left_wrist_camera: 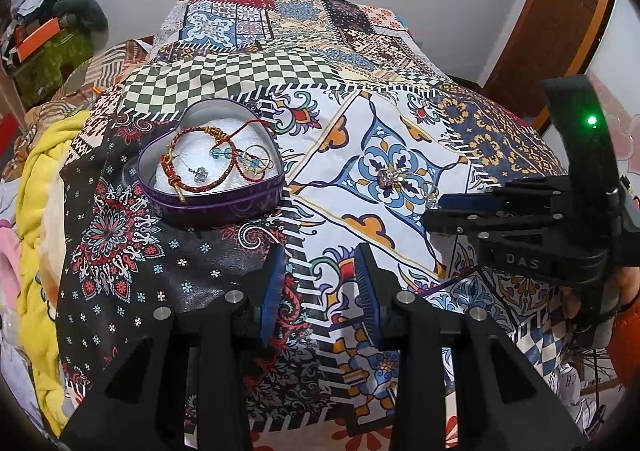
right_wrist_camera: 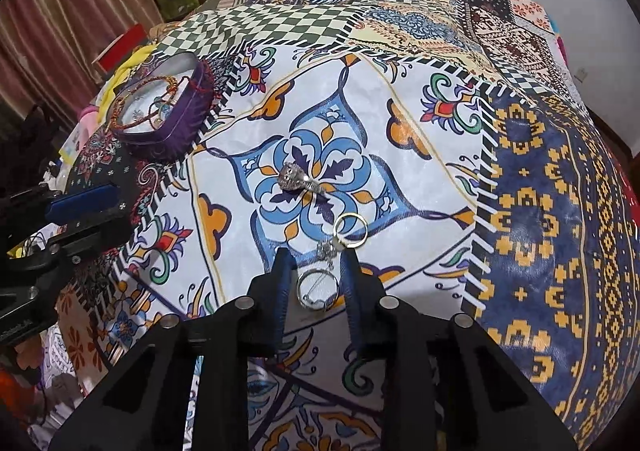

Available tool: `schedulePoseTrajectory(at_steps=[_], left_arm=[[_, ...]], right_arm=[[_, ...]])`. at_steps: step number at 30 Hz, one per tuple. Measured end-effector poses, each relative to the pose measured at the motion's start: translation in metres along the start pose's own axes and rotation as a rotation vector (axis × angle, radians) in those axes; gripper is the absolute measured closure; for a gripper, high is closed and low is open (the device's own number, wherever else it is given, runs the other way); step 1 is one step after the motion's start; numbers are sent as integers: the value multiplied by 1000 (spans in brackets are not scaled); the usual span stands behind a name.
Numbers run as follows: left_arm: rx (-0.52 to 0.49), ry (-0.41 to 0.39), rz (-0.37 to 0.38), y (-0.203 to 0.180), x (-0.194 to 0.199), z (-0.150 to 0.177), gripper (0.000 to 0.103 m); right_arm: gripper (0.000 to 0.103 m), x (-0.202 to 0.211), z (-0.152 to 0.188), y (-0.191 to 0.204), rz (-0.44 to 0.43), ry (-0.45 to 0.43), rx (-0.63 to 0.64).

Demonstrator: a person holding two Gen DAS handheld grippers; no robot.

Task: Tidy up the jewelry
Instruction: 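Move both tools back toward the silver rings on the tile cloth, then grasp a small silver ring with the right tool while the left tool grasps the ornate silver ring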

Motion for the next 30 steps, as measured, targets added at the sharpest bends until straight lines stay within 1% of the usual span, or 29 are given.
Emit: schedulePoseTrajectory(at_steps=[3,4,5,10,14,20,26,30], left_arm=[[18,1,5,6,-1,1,68],[25,3,8,8,-2,1,68],[30,4,10,9,-2,1,68],[37,6,16,11,-2,2,68],[19,9,23,7,-3,0,68],[-41,6,29,-16,-7,-16,68],[-86,33,56,-38,-28,-37,68],[-116,59,49,-51,-47,-49,68]], right_arm=[[88,-1,-3,-1,0,-3,-12],[93,-2,-4,-2,1,-5,-16],[93,-3,-4,-3,-2,-6,-19],[94,2,-5,-2,0,-27,-12],[94,18,-3,-5,-16,-79,-27],[94,47,-1,-20,-14,-162,-63],[94,66,2,-37,14,-221,-97],[94,71,5,-49,17,-238,-121]])
Point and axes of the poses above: each gripper's, at about its wrist camera, not at the fingertips, and x roughly against the way its jaws point, y to its left, z to its underside, the point moved 1 cm from there along -x, roughly the way its jaws point, and after that the axes turned 10 degrees about y, right-handed, at the moved point
